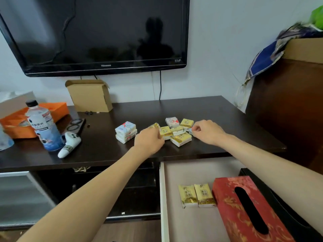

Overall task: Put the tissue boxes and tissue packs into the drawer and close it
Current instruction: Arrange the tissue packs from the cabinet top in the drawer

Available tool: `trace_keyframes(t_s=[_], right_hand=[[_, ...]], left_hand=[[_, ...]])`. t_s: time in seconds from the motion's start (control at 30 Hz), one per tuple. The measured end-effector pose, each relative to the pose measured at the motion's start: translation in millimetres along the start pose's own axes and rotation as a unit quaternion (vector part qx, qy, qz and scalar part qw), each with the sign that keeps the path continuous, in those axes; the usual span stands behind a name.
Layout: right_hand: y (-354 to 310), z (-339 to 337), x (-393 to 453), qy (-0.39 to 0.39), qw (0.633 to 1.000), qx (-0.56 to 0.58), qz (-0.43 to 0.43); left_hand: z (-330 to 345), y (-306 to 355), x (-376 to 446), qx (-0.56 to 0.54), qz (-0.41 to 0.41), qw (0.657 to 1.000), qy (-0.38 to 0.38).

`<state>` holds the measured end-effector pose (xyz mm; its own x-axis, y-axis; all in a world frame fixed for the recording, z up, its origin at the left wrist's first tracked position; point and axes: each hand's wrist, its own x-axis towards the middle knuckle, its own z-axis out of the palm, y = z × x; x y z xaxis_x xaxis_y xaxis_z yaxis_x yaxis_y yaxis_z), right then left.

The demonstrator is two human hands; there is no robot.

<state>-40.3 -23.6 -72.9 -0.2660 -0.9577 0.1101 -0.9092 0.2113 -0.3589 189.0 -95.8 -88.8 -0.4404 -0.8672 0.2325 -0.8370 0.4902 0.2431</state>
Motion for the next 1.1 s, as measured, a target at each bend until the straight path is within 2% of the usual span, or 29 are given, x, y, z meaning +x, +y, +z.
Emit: trace_keyframes(t_s=[0.17,0.3,0.43,0.57,0.63,0.73,0.87,0.93,1.1], right_hand=[[4.8,22.2,44.2,0.044,0.999,0.007,0.01],[13.3,32.3,83.0,0.048,0.998,0.027,0.037],[22.3,43.5,115.9,0.001,0.995,0.063,0.075],[30.6,50.3,136.1,-0.068,0.993,0.043,0.083],[34.4,54.0,140.3,-0.075,0.993,0.032,0.083],[34.7,55.7,139.4,-0.042,0.995,0.026,0.091],[29.5,48.9,128.3,0.085,0.99,0.064,0.093],[26.7,42.3,118.4,0.124,0.984,0.096,0.08],[19.5,21.3,70.1,0.107,0.972,0.201,0.062]], left_hand=[[27.5,-24.0,21.4,0.022,-0.054,0.998,-0.031],[38.0,-29.7,30.6,0.02,-0.058,0.997,-0.04],[35.9,-30.3,32.5,0.012,-0.046,0.998,-0.037],[27.0,-32.8,30.2,0.006,-0.022,0.999,-0.034],[22.7,-32.6,27.6,0.002,-0.017,0.999,-0.034],[18.8,-29.9,21.8,-0.013,-0.01,0.999,-0.034],[14.4,-27.5,13.1,-0.039,0.002,0.999,-0.03],[10.7,-24.3,7.2,-0.05,0.01,0.998,-0.031],[6.5,-4.5,-21.2,-0.094,0.017,0.995,-0.019]])
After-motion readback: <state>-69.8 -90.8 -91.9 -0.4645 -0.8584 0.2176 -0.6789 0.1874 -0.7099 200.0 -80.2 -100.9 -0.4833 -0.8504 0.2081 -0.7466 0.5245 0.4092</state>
